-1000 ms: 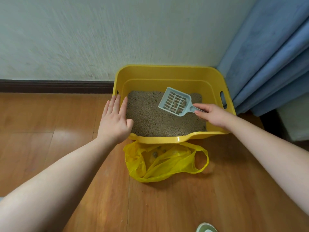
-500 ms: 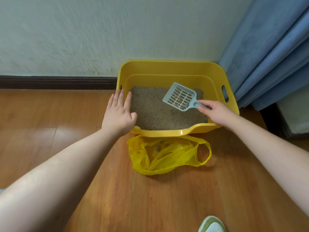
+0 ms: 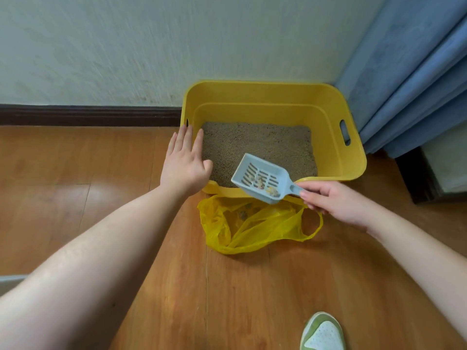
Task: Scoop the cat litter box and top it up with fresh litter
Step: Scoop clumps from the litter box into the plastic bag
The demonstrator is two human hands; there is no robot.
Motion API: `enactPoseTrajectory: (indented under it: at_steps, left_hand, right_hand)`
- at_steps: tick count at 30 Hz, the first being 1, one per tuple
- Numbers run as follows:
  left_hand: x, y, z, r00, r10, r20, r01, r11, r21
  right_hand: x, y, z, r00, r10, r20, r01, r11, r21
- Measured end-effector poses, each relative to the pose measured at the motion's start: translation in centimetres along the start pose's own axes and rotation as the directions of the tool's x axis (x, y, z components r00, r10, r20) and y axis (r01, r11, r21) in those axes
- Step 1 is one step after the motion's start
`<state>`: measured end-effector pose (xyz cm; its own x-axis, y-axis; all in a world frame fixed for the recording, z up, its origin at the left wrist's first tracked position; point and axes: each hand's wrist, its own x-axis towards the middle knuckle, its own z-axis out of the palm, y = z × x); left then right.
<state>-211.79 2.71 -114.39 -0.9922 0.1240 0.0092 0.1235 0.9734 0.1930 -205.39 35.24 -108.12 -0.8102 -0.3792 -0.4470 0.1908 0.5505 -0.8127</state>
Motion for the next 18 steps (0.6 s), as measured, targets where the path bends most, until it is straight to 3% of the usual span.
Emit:
enactPoseTrajectory:
  at_steps: [5, 13, 18]
  left_hand:
    - [0.1, 0.0, 0.1, 1.000, 0.000, -0.023, 0.000, 1.000, -0.022]
    - [0.0, -0.1, 0.3, 0.999, 0.002, -0.040, -0.004, 0.999, -0.041]
    - [0.1, -0.1, 0.3, 0.999, 0.003, -0.049, -0.005, 0.999, -0.046]
  right_hand:
    - [-0.5, 3.9, 3.2, 0.990, 0.093, 0.103, -0.093, 0.996, -0.006]
    - [2.6, 7.0, 6.3, 0.981, 0.162, 0.105, -0.128, 0.953, -0.273]
    - [3.2, 7.1, 6.5, 0.980, 0.147, 0.133, -0.114, 0.967, -0.227]
